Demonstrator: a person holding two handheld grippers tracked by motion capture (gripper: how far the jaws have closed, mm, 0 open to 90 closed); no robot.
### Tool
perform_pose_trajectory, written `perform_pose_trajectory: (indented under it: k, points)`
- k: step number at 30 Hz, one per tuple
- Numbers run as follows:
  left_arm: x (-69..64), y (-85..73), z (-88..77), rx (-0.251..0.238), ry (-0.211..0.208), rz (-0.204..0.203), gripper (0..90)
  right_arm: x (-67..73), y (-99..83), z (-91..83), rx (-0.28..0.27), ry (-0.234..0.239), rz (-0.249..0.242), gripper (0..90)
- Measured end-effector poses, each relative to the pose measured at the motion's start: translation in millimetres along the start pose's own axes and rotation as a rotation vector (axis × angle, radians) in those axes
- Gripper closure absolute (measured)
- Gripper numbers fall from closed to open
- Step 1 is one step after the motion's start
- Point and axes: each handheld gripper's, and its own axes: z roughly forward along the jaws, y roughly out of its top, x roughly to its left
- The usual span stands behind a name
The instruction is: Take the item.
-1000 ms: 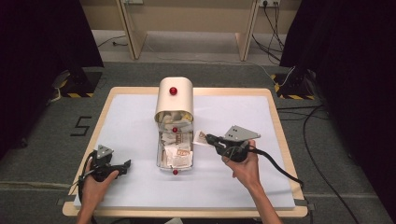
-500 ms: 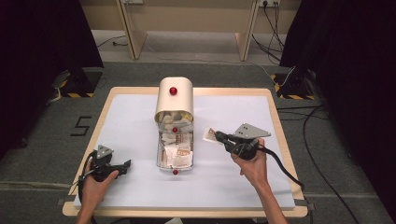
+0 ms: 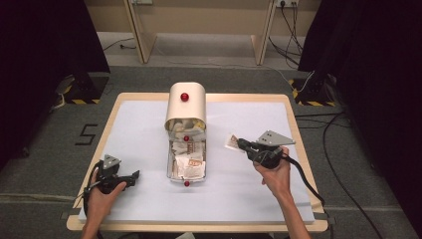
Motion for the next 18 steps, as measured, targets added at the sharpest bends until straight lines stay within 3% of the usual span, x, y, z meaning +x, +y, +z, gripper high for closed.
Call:
perform_pose_trajectory:
  k: [18]
  points:
    - [0.1,0.0,0.0,0.0,0.0,0.0,12.2,-30.4,-17.5,-7.1,0.027,-0.08,0.058,86.7]
